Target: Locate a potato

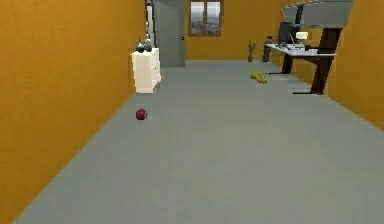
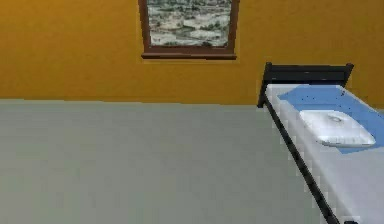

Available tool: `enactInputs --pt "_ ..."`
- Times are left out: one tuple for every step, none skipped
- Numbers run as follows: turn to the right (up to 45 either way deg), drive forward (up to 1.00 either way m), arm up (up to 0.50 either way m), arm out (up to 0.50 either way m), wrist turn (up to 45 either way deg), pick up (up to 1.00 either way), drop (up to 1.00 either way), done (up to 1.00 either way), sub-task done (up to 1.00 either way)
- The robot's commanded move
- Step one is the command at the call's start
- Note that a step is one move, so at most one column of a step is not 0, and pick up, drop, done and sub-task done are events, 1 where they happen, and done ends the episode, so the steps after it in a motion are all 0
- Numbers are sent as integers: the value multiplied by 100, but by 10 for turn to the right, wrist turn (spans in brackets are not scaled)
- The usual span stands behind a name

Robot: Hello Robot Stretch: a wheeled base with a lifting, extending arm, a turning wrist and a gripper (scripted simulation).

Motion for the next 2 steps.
enactInputs --pt "0 100 0 0 0 0 0 0 0" --pt "0 100 0 0 0 0 0 0 0"
